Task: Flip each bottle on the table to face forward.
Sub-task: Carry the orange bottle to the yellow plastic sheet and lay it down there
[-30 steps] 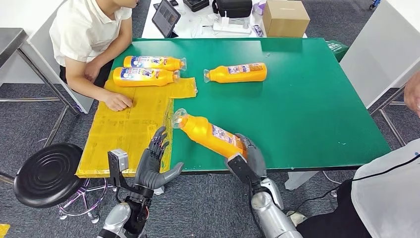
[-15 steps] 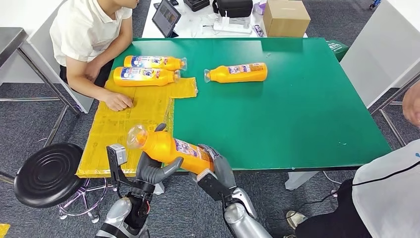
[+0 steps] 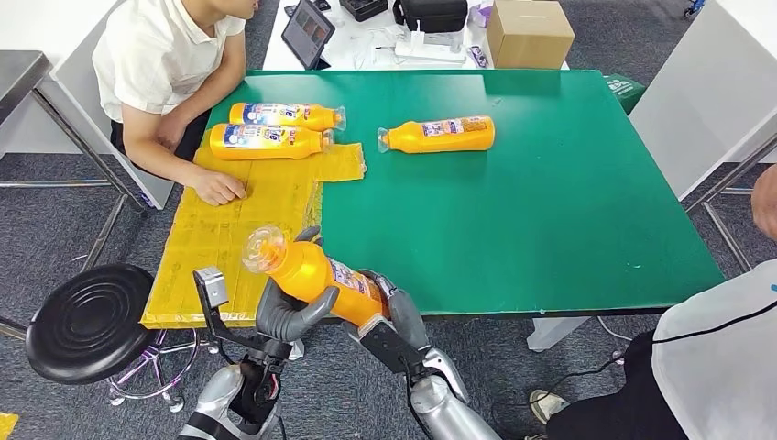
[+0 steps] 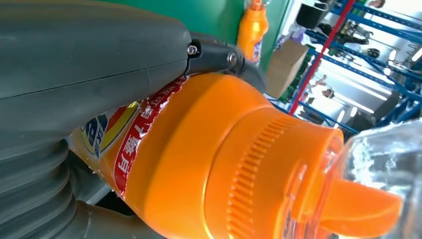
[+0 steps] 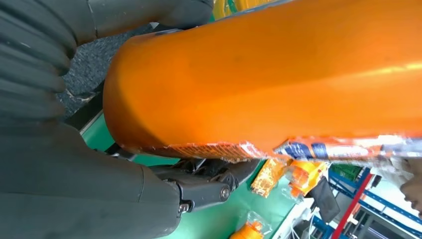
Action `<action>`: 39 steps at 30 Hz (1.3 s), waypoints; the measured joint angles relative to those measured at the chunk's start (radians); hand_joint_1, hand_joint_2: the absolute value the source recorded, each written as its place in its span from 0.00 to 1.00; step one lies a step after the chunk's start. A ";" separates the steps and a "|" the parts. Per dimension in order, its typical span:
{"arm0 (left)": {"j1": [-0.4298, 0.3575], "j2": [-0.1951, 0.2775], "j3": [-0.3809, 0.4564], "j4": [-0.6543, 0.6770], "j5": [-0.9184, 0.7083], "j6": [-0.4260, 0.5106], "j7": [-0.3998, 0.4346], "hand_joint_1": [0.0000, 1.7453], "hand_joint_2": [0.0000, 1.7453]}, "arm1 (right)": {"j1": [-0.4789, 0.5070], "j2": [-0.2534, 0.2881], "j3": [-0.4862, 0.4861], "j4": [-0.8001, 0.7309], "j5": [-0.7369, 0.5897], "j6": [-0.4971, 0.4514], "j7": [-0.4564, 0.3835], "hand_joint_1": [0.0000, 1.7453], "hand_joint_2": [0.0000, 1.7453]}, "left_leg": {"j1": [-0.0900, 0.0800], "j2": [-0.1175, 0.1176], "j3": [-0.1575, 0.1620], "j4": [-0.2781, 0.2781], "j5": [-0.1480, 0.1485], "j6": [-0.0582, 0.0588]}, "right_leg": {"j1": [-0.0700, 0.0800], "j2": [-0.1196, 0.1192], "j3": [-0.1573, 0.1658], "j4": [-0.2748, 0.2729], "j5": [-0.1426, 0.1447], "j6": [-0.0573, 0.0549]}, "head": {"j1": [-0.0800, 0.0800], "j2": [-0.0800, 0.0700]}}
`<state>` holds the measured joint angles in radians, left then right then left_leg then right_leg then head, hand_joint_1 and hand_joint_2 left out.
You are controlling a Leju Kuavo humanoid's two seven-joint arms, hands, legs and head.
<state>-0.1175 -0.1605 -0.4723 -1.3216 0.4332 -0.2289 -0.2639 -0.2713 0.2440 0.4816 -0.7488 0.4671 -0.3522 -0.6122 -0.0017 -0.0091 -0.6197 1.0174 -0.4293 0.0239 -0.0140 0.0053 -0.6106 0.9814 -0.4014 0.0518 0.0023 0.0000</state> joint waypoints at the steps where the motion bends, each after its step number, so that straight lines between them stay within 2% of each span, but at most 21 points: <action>1: -0.001 0.001 0.000 0.000 0.003 -0.006 -0.002 1.00 1.00 | -0.001 0.001 0.002 0.002 0.000 0.001 -0.001 0.90 1.00 | 0.000 0.000 0.000 0.000 0.000 0.000 | 0.000 0.000 0.000 0.000 0.000 0.000 | 0.000 0.000; 7: -0.004 0.010 0.000 0.001 0.015 -0.027 -0.006 1.00 1.00 | -0.005 0.004 0.012 0.008 0.001 0.005 -0.006 0.90 1.00 | 0.000 0.000 0.000 0.000 0.000 0.000 | 0.000 0.000 0.000 0.000 0.000 0.000 | 0.000 0.000; 10: -0.005 0.013 0.000 0.001 0.009 -0.029 -0.006 1.00 1.00 | -0.005 0.004 0.018 0.008 0.000 0.007 -0.010 0.87 1.00 | 0.000 0.000 0.000 0.000 0.000 0.000 | 0.000 0.000 0.000 0.000 0.000 0.000 | 0.000 0.000; 12: -0.007 0.014 0.000 0.004 0.000 -0.028 -0.007 1.00 1.00 | -0.005 0.004 0.022 0.008 0.000 0.008 -0.009 0.70 1.00 | 0.000 0.000 0.000 0.000 0.000 0.000 | 0.000 0.000 0.000 0.000 0.000 0.000 | 0.000 0.000; 14: -0.008 0.014 0.000 0.005 -0.004 -0.027 -0.009 1.00 1.00 | -0.004 0.004 0.024 0.005 0.001 0.010 -0.007 0.28 1.00 | 0.000 0.000 0.000 0.000 0.000 0.000 | 0.000 0.000 0.000 0.000 0.000 0.000 | 0.000 0.000; 16: -0.009 0.014 0.000 0.006 -0.005 -0.027 -0.013 1.00 1.00 | -0.004 0.004 0.027 0.000 0.002 0.016 -0.003 0.01 0.50 | 0.000 0.000 0.000 0.000 0.000 0.000 | 0.000 0.000 0.000 0.000 0.000 0.000 | 0.000 0.000; 18: -0.010 0.014 0.001 0.005 -0.005 -0.026 -0.018 1.00 1.00 | -0.002 0.003 0.033 -0.006 0.004 0.022 0.002 0.00 0.00 | 0.000 0.000 0.000 0.000 0.000 0.000 | 0.000 0.000 0.000 0.000 0.000 0.000 | 0.000 0.000; 25: -0.009 0.021 0.018 -0.031 -0.026 0.002 -0.042 1.00 1.00 | 0.037 -0.005 0.055 -0.081 0.018 -0.003 -0.012 0.00 0.00 | 0.000 0.000 0.000 0.000 0.000 0.000 | 0.000 0.000 0.000 0.000 0.000 0.000 | 0.000 0.000; 31: -0.018 0.034 0.064 -0.064 -0.169 0.109 -0.058 1.00 1.00 | 0.083 -0.029 0.071 -0.200 0.085 -0.116 -0.007 0.00 0.00 | 0.000 0.000 0.000 0.000 0.000 0.000 | 0.000 0.000 0.000 0.000 0.000 0.000 | 0.000 0.000; 35: -0.031 0.041 0.092 -0.064 -0.257 0.156 -0.054 1.00 1.00 | 0.093 -0.051 0.075 -0.250 0.085 -0.068 0.049 0.00 0.00 | 0.000 0.000 0.000 0.000 0.000 0.000 | 0.000 0.000 0.000 0.000 0.000 0.000 | 0.000 0.000; 39: -0.047 0.047 0.112 -0.063 -0.330 0.202 -0.055 1.00 1.00 | 0.100 -0.069 0.072 -0.253 0.087 -0.063 0.056 0.00 0.00 | 0.000 0.000 0.000 0.000 0.000 0.000 | 0.000 0.000 0.000 0.000 0.000 0.000 | 0.000 0.000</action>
<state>-0.1646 -0.1130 -0.3604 -1.3847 0.1030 -0.0273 -0.3184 -0.1711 0.1753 0.5534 -1.0015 0.5544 -0.4152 -0.5558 -0.0017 -0.0090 -0.6195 1.0174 -0.4291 0.0240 -0.0140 0.0052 -0.6106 0.9814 -0.4011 0.0517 0.0022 0.0000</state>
